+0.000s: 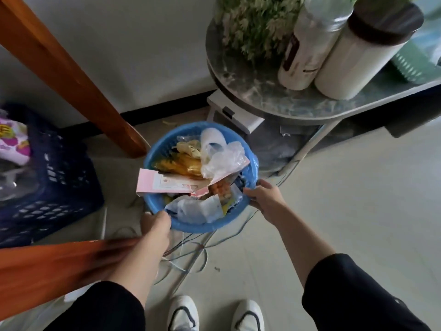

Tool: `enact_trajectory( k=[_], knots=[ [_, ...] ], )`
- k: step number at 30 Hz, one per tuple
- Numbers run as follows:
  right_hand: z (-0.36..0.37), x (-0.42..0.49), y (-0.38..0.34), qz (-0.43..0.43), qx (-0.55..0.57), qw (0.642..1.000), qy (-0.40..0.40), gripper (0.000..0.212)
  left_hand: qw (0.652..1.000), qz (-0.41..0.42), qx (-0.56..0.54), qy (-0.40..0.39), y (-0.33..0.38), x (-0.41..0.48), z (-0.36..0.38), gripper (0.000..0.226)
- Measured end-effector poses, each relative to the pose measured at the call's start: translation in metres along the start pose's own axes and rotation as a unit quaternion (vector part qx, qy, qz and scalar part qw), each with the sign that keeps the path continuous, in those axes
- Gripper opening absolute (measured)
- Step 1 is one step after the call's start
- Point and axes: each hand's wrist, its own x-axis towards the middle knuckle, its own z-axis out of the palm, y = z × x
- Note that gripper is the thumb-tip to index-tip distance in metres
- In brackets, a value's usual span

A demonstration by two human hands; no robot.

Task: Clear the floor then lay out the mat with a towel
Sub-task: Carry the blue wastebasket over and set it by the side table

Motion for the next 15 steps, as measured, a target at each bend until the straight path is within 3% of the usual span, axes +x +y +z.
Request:
enact_trajectory(
  k=[7,10,13,15],
  knots=[
    [0.008,0.045,0.021,-0.034,0.001,0.999,-0.024,0.014,0.996,0.062,0.040,0.044,0.001,0.035,0.020,0.030],
    [0.009,0.047,0.024,-0.032,-0.064,0.997,-0.009,0.011,0.995,0.066,0.050,0.051,0.004,0.033,0.020,0.029],
    [0.007,0.028,0.017,-0.060,-0.213,0.974,0.056,0.043,0.991,0.067,0.091,0.071,0.010,0.006,0.021,0.038],
    [0.001,0.000,0.009,-0.108,-0.296,0.946,0.072,0.052,0.981,0.121,0.129,0.080,0.012,-0.028,0.022,0.047]
  ],
)
